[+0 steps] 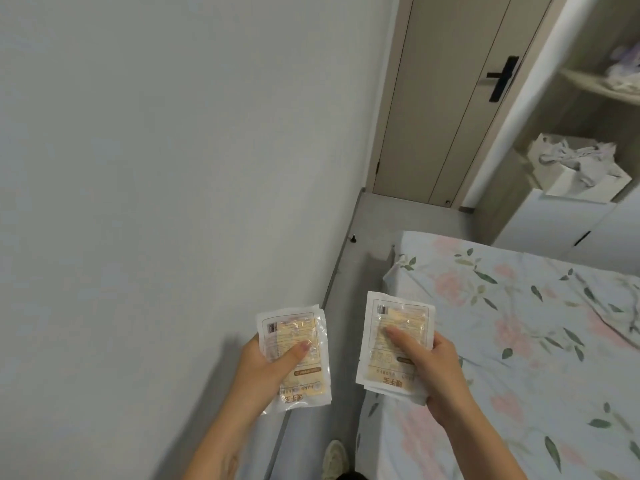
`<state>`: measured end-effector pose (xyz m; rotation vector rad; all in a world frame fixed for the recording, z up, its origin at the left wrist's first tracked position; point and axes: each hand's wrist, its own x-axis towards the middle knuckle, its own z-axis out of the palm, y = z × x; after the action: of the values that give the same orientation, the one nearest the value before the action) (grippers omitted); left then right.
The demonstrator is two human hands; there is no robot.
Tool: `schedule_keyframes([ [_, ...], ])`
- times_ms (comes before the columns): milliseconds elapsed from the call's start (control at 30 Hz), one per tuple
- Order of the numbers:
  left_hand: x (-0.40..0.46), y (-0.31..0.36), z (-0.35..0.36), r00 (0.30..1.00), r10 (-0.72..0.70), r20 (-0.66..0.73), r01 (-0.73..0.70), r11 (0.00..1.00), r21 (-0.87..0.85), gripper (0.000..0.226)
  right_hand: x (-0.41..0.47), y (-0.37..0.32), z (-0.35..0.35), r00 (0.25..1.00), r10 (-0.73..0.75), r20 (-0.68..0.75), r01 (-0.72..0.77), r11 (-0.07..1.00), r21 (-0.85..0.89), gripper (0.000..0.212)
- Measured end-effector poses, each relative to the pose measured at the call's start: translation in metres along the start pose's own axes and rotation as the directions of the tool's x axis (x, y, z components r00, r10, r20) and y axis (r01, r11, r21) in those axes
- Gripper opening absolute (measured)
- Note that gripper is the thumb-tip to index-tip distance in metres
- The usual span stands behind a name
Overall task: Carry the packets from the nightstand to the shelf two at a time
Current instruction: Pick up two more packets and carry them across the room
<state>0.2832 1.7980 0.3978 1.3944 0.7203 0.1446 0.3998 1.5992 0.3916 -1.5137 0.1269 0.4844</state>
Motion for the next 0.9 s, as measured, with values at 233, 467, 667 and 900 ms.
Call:
schedule_keyframes([
  [233,0.167,0.097,0.096,0.992,0.051,0.117,-0.055,0.998,0.030,0.019,0.143,-0.090,-0.027,0.994,-0.061,-0.086,0.057,0.997,-0.045,0.012],
  [467,0.295,0.158,0.147,0.983,0.091,0.159,-0.100,0.994,0.049,0.019,0.266,-0.150,-0.030,0.988,-0.082,-0.129,0.085,0.996,0.011,0.014],
  [667,0.419,0.202,0.193,0.977,0.113,0.183,-0.124,0.991,0.047,0.019,0.393,-0.197,-0.024,0.986,-0.102,-0.132,0.109,0.993,0.047,0.013],
  [900,0.579,0.274,0.255,0.972,0.125,0.200,-0.121,0.992,-0.033,0.018,0.547,-0.274,-0.023,0.973,-0.128,-0.191,0.136,0.990,0.033,0.021],
])
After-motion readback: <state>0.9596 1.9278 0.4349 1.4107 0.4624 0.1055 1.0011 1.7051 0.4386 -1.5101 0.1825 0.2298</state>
